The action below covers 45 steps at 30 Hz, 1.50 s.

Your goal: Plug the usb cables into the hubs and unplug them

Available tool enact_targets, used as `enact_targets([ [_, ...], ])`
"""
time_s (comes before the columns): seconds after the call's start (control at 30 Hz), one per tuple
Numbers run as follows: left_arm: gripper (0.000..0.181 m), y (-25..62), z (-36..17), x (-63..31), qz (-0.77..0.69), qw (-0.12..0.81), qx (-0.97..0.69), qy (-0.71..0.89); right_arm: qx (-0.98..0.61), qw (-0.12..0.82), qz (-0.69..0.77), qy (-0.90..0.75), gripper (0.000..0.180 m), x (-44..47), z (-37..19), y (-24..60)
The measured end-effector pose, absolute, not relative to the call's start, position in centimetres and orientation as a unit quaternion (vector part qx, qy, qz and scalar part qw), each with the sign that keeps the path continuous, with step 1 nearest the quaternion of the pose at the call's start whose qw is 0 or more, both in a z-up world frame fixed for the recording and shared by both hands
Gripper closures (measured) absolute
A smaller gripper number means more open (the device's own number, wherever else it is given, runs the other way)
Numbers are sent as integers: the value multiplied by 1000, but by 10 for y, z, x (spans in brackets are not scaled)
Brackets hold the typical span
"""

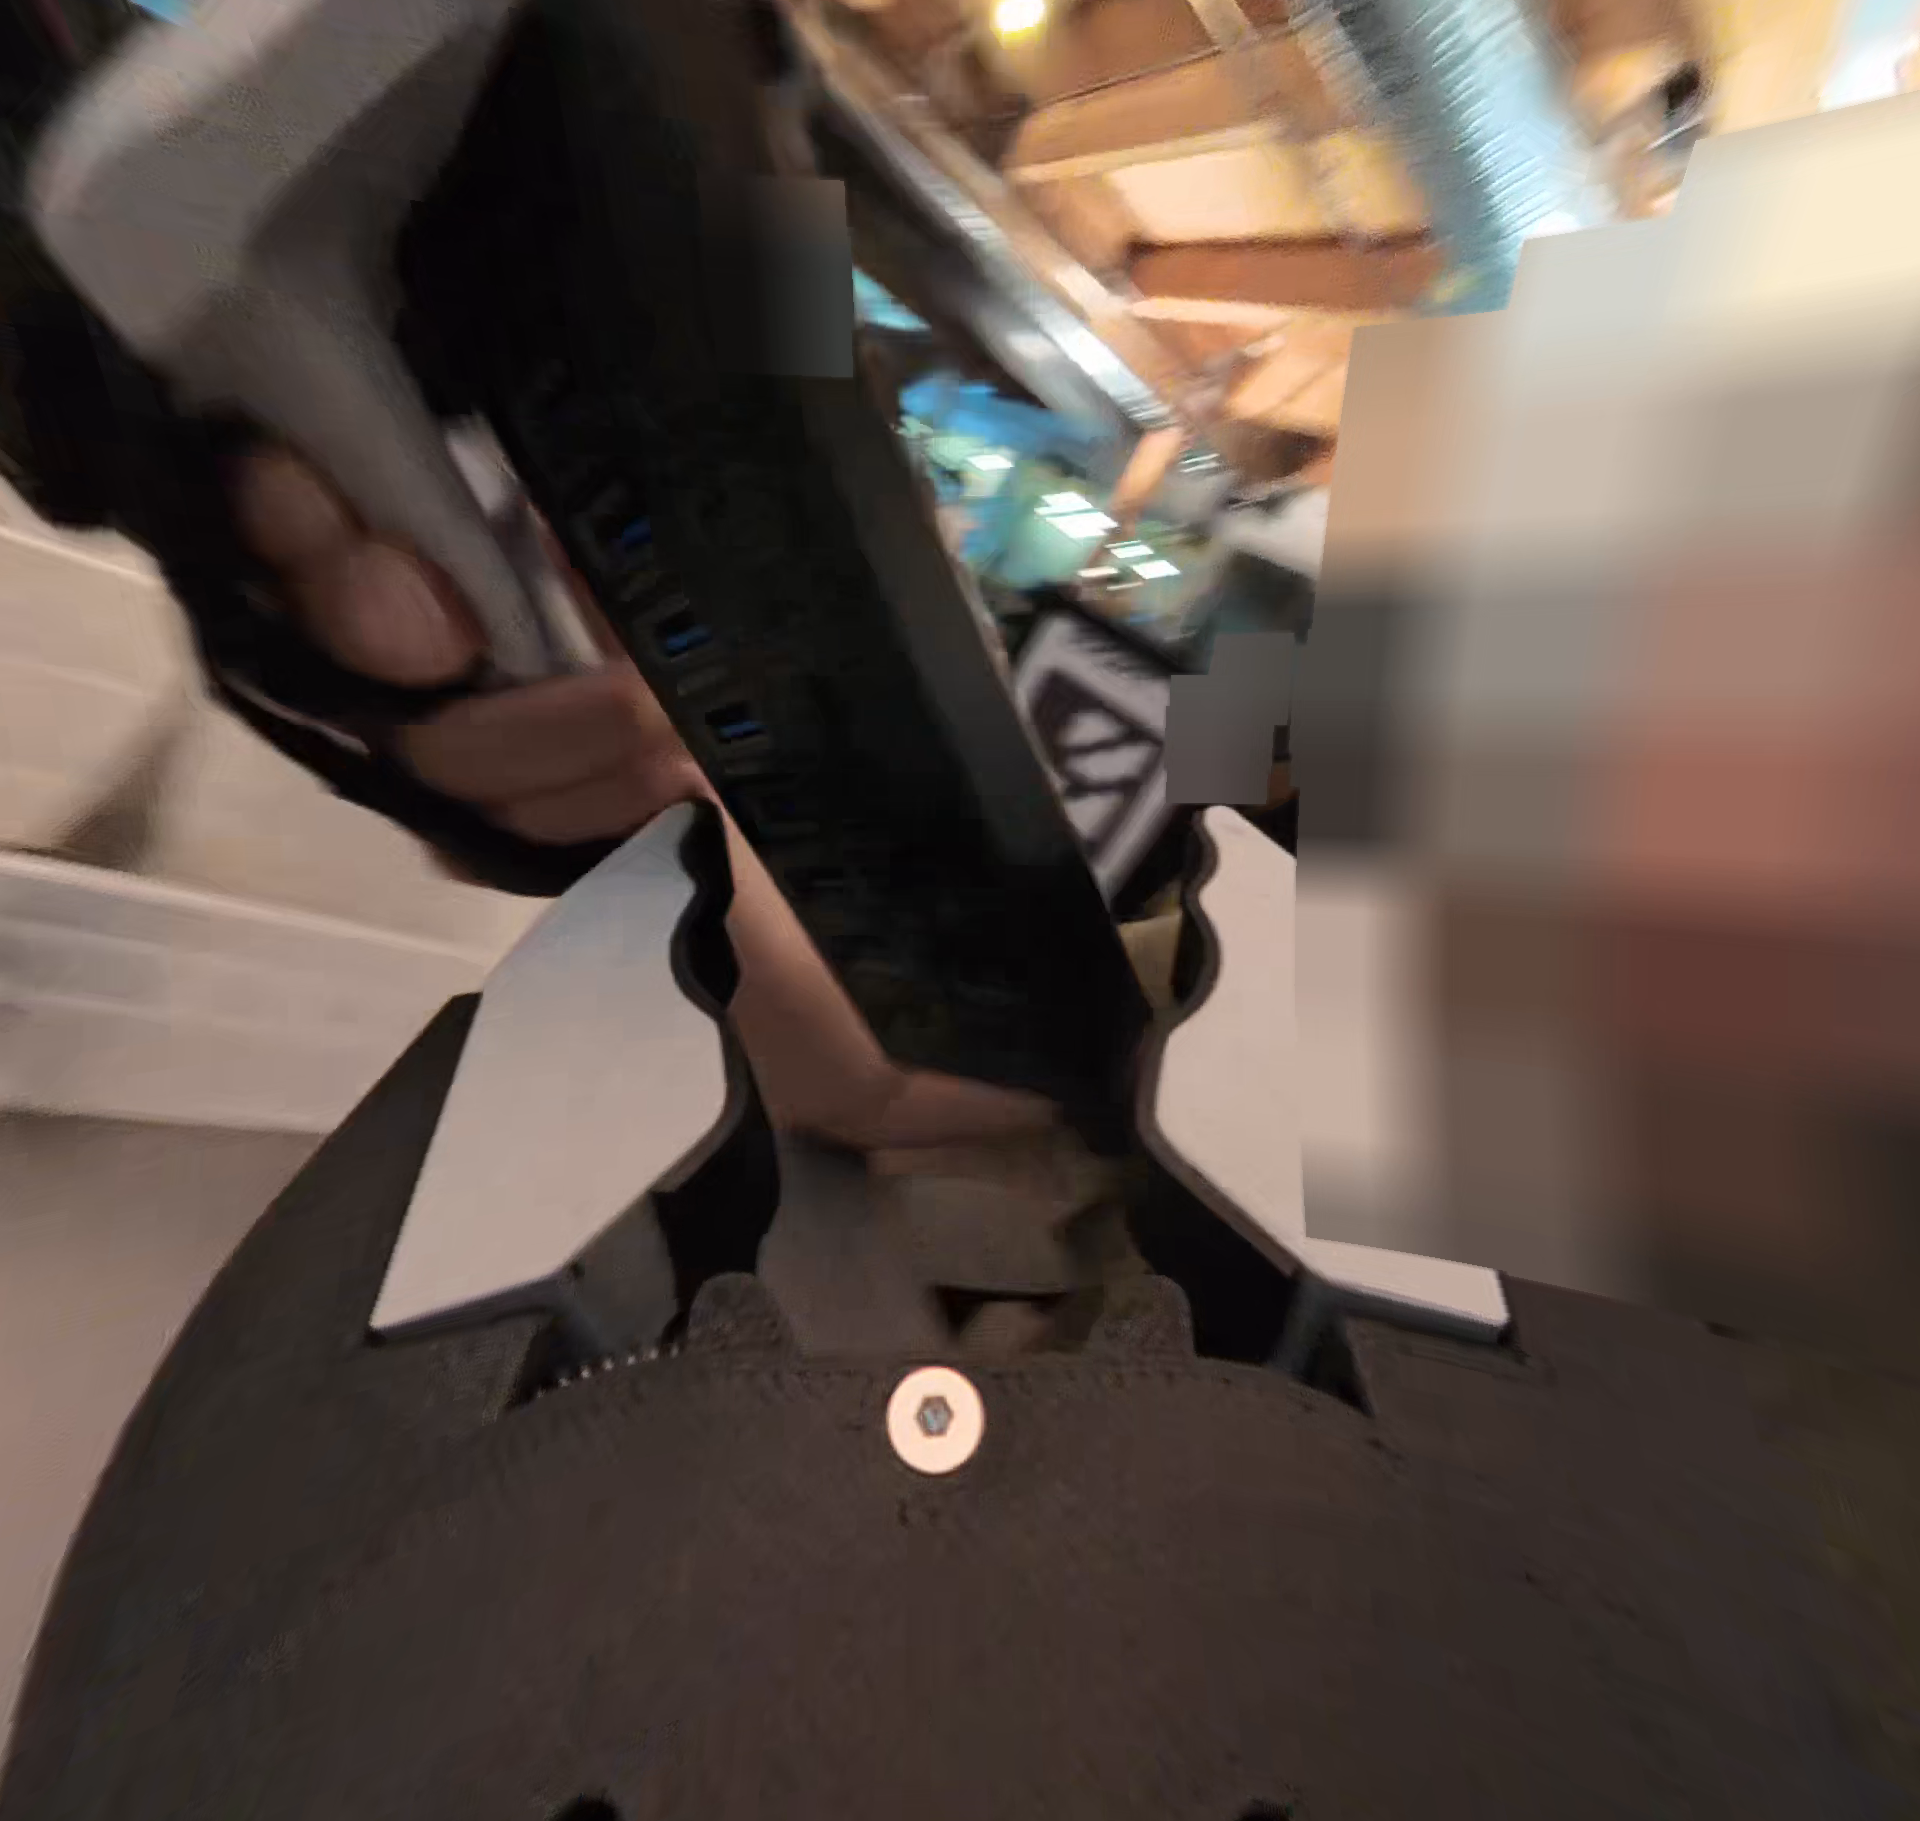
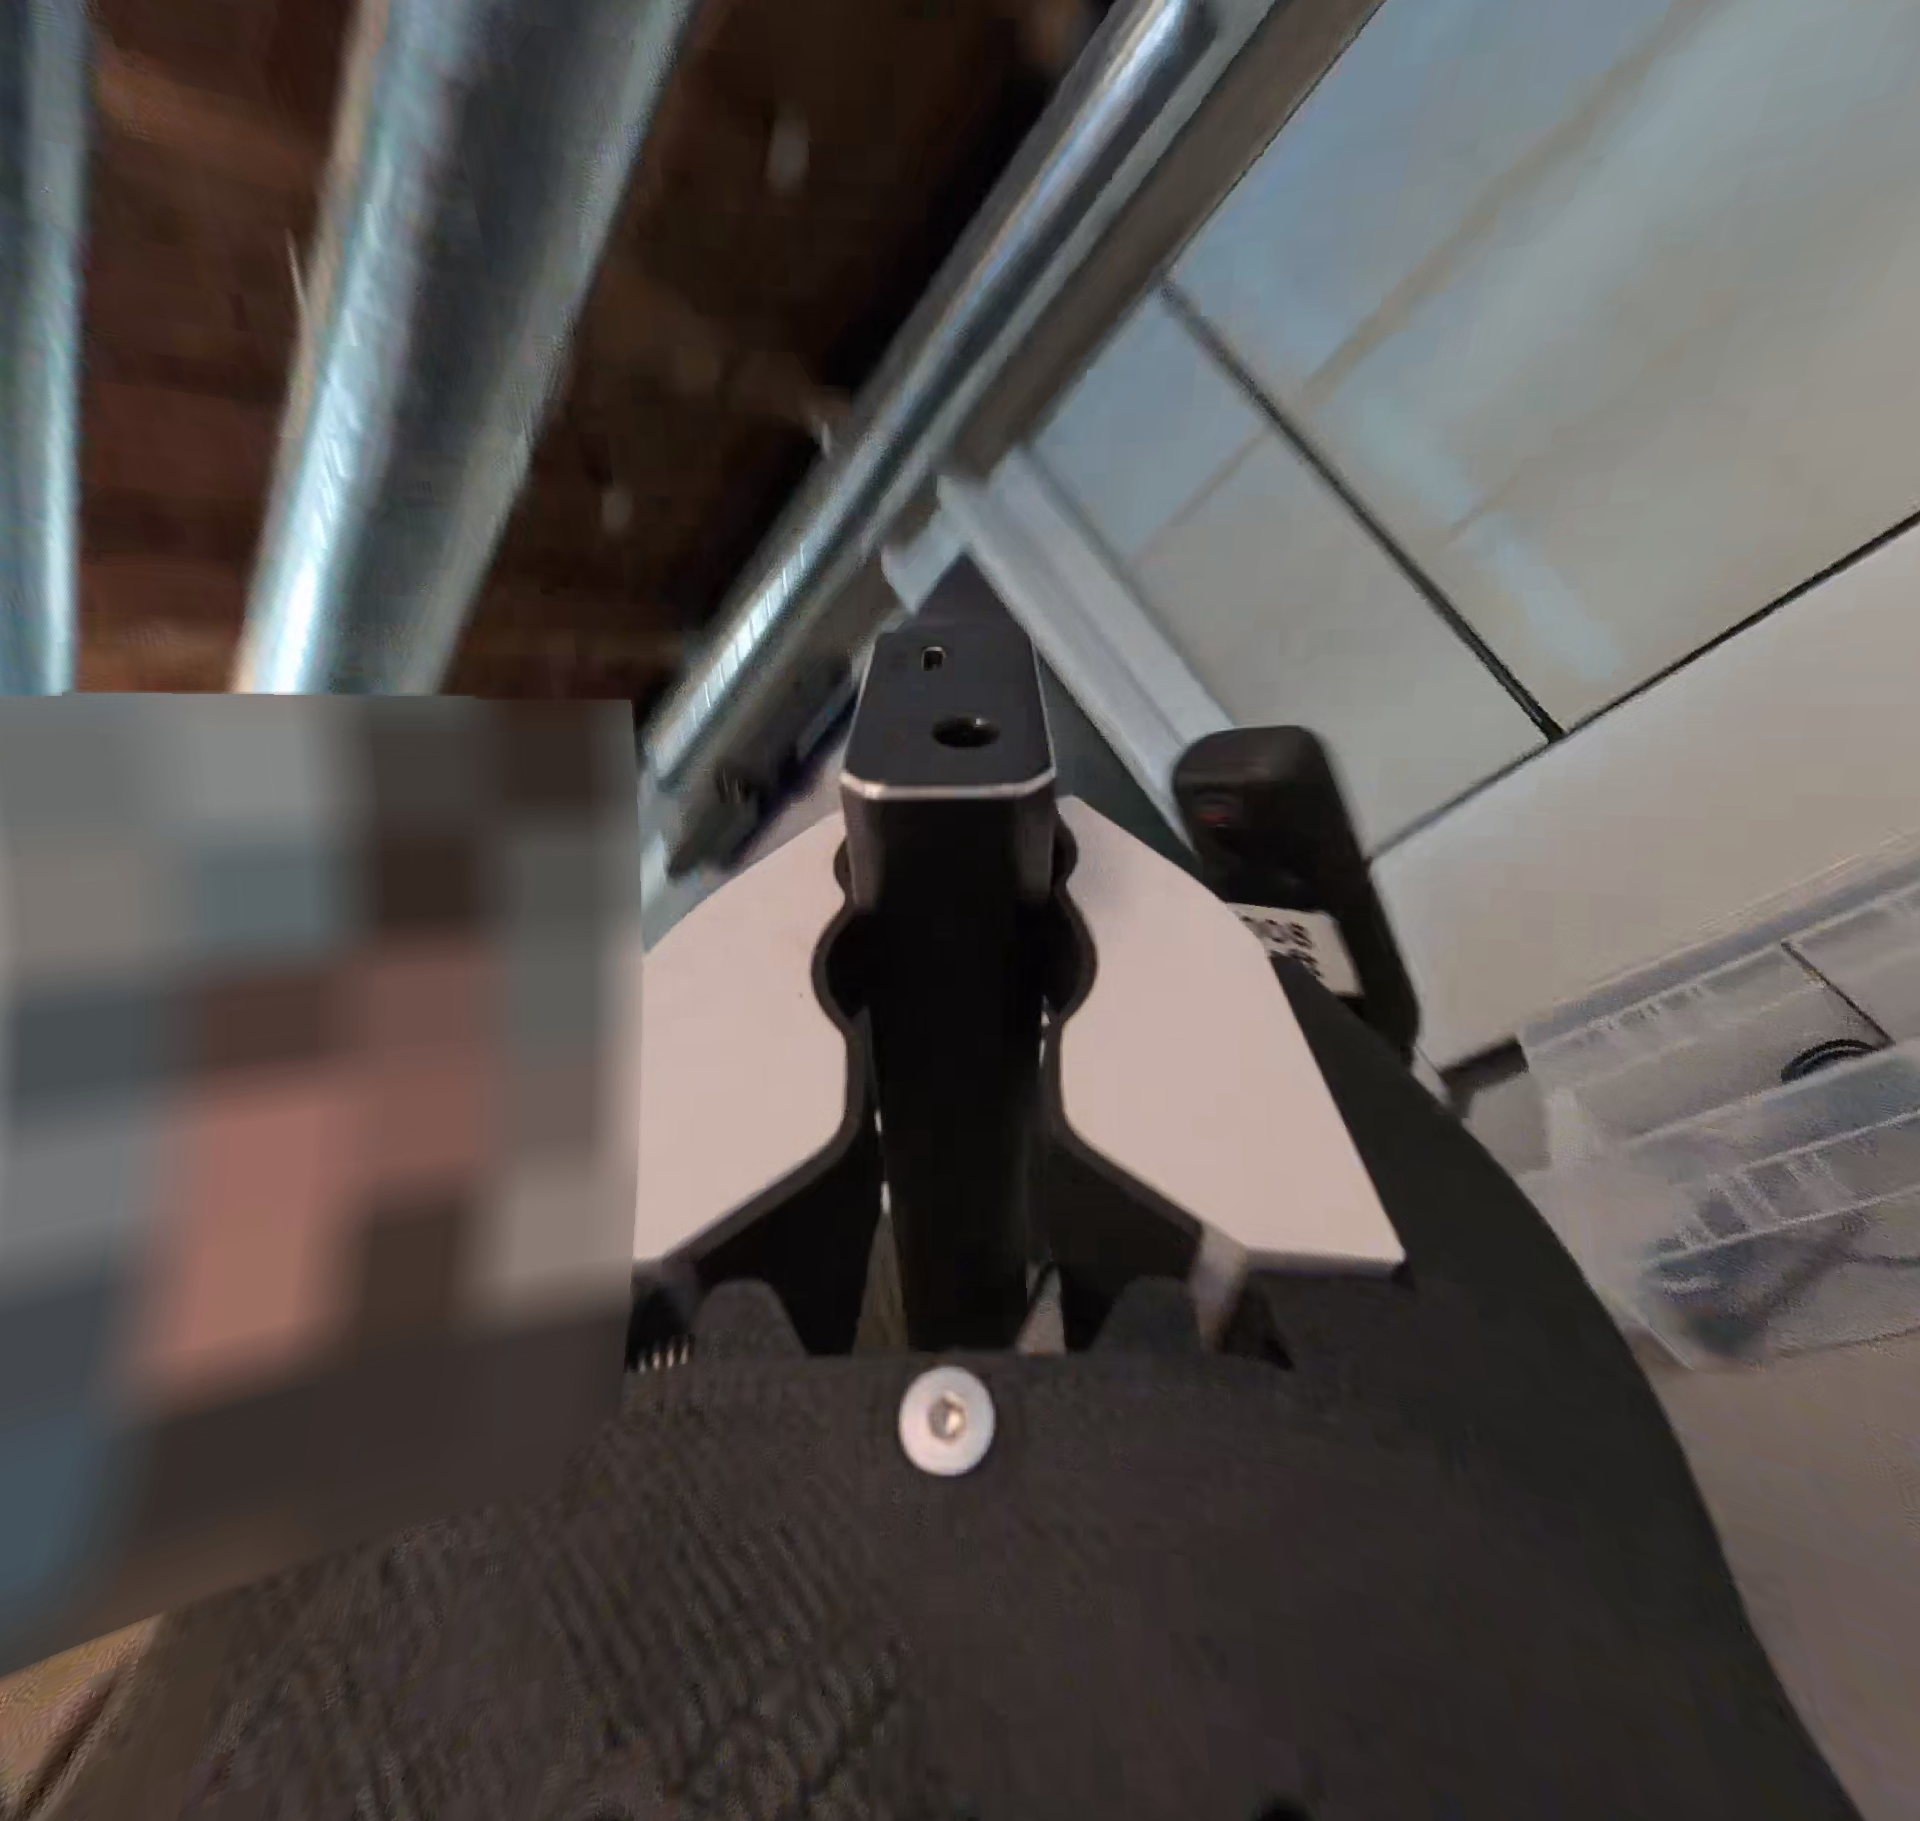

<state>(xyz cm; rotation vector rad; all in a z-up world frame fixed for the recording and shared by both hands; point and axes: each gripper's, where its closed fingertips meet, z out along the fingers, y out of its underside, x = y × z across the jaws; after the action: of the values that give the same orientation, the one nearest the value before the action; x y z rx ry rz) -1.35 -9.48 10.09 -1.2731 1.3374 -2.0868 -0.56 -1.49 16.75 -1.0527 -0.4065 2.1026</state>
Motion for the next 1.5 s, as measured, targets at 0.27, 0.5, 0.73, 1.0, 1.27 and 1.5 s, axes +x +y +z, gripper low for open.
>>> enact_targets([
  [0.27,109,-29,68,-51,-378,477,-517,602,-508,370,778,-6,149,10,99,51],
  [0.5,96,-13,-3,-43,-375,433,-625,531,-755,465,428,-176,149,-13,58,60],
  [0.73,94,5,-3,-35,-425,443,-644,456,-858,400,188,-263,149,-18,70,80],
  [1.0,70,41,43,-11,-391,529,-666,350,-865,404,156,-254,149,-48,104,78],
  [1.27,103,27,92,-15,-344,692,-521,363,-693,622,89,-353,149,-86,136,12],
  [1.5,102,-1,119,-21,-208,795,-426,378,-603,733,86,-305,149,-87,158,-27],
])
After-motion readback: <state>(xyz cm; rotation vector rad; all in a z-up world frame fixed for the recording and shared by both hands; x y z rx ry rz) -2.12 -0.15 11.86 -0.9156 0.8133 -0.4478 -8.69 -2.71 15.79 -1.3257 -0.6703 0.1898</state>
